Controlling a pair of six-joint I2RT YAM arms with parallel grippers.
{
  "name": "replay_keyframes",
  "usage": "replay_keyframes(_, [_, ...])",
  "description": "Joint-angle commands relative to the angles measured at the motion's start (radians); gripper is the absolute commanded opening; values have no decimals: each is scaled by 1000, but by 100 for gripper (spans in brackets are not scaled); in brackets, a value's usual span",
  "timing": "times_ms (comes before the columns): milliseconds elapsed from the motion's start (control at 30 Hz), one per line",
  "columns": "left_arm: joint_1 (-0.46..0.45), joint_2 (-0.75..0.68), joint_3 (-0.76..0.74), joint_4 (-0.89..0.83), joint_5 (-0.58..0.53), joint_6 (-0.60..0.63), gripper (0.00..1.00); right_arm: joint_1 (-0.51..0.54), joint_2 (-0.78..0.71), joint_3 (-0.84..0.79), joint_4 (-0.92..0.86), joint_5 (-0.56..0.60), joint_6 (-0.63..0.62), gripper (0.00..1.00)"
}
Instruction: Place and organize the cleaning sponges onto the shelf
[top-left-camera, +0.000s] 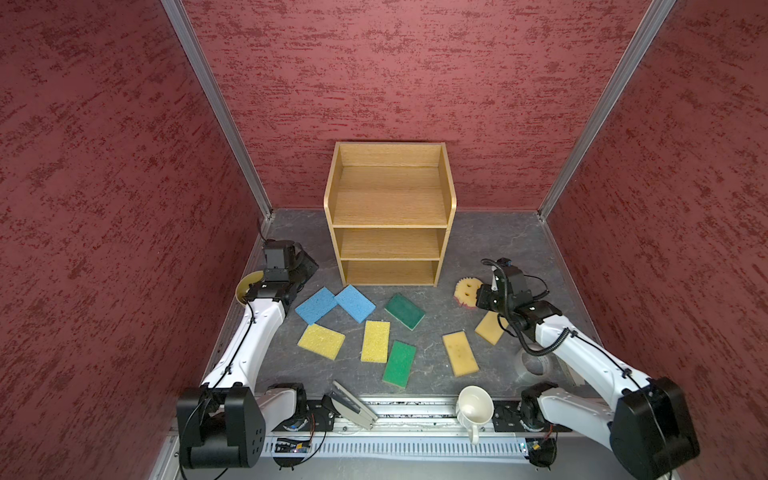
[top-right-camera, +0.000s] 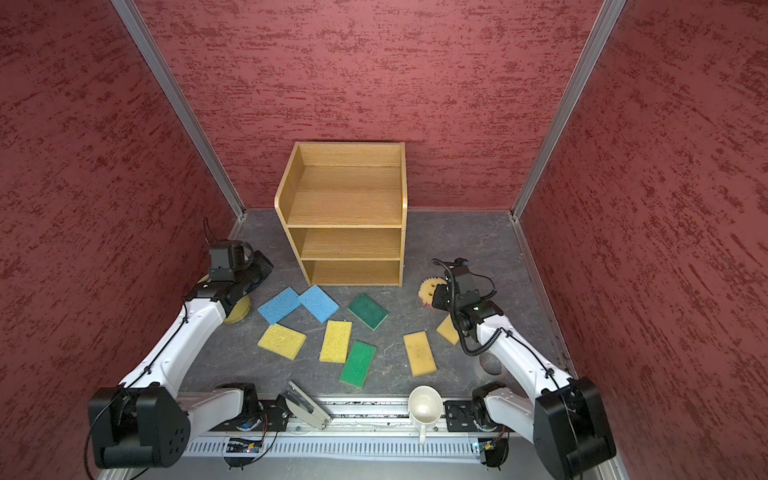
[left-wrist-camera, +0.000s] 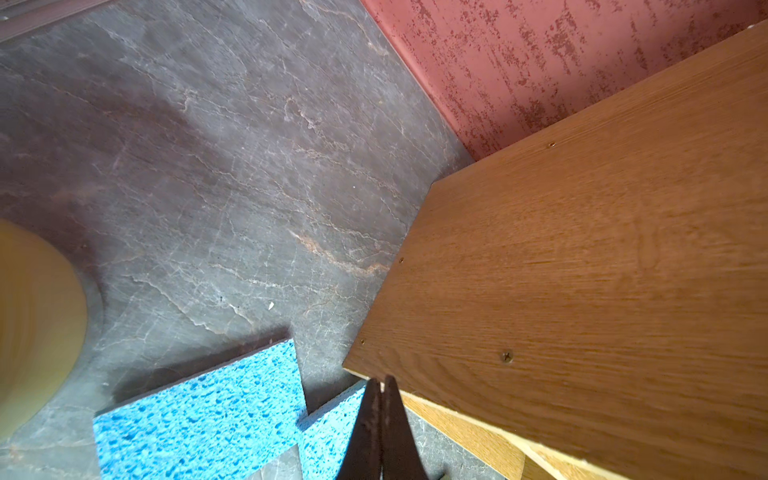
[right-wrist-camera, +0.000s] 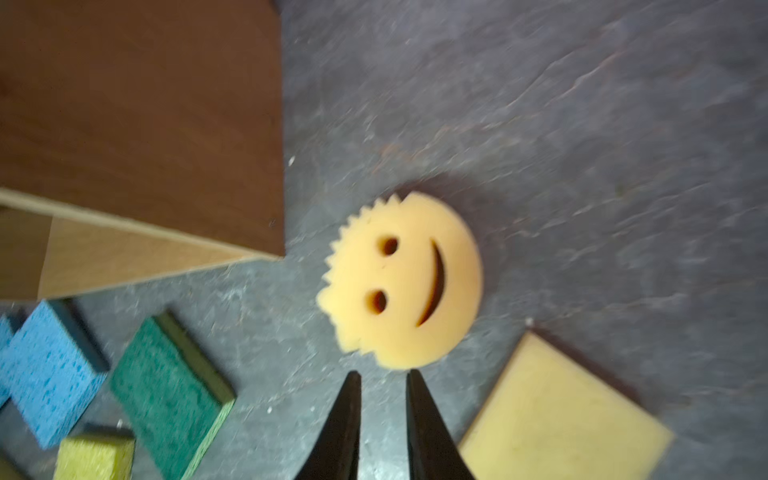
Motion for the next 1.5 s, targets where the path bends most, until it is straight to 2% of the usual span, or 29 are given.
replay_keyframes(0, [-9,-28,-9,-46,-38,14,4,107,18,25,-72,-5,37,24])
replay_keyframes(100, [-9,-45,-40,-43,-33,4,6,223,26,57,-118,50,56,25])
replay_keyframes(333, [-29,-69,-117,-11,16,-27,9,489,53,63,-71,41,130,27])
replay_keyframes(500, [-82,-50,-187,38,61,-41,10,635,131,98,-55,33,72,27])
replay_keyframes(600, [-153,-36,-233,81,45,-81,11,690,187,124,-71,5,49,31])
replay_keyframes(767, [-307,-58,-298,121,-34,-140,13,709,212,111,-54,-58,58,36])
replay_keyframes(967, [-431,-41,-305,93,-77,-157,18,710,255,108,-40,-102,90,51])
replay_keyframes(1333, [-493,-34,-339,160,-108,-183,22,701,380,97,62,-198,139,62])
replay_keyframes(1467, [-509,-3,-336,193,-109,-189,22,663,439,115,80,-256,164,57])
